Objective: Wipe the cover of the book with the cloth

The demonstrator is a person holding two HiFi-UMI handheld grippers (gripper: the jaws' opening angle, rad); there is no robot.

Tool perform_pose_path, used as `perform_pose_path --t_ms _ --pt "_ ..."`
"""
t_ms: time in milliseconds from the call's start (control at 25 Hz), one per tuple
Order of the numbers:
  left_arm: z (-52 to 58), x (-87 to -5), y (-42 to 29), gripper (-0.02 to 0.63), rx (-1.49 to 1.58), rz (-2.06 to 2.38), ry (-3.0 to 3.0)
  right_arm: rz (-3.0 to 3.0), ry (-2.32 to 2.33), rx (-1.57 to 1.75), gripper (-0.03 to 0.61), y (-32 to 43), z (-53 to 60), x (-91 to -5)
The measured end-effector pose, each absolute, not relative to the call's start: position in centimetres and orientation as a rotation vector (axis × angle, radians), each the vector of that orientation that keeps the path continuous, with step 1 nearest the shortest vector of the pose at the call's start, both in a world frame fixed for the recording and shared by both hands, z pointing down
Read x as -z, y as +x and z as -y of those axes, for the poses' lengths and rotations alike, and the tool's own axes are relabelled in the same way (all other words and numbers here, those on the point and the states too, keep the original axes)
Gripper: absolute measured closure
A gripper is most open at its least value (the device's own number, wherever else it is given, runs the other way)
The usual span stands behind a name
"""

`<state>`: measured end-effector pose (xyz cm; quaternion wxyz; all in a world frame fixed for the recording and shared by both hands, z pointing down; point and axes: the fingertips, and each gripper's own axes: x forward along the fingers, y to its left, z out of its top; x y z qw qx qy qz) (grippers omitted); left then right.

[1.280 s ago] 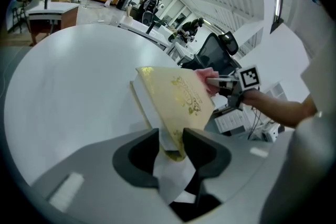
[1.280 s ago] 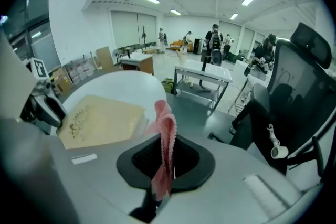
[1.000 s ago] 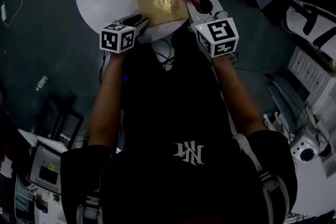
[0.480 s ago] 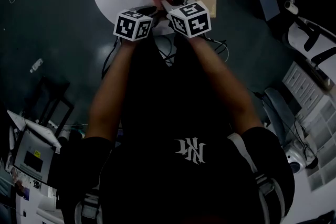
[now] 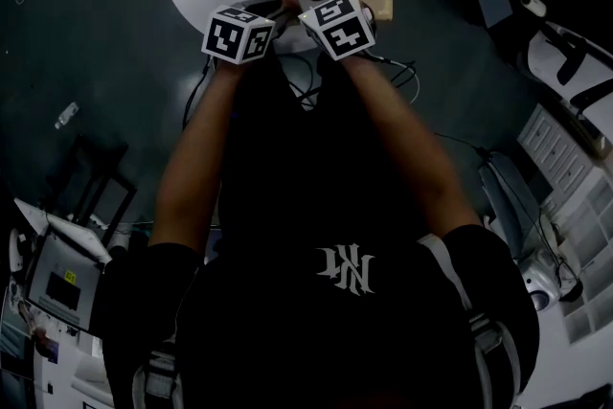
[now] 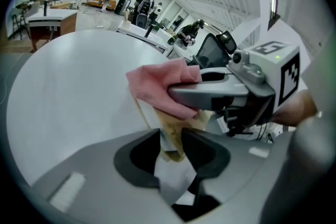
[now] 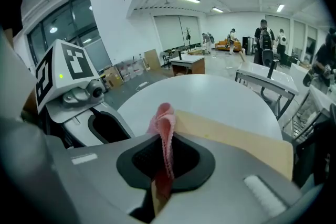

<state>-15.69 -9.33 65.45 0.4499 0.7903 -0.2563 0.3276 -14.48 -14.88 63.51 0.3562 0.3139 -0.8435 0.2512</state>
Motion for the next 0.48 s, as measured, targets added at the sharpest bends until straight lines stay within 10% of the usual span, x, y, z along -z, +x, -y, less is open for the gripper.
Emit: perform_pose_path --t_ms 480 --pt "9.3 -65.3 -15.1 0.483 -0.902 0.555 1.984 2.141 0.894 -0.632 0.568 -9.3 16.0 -63.5"
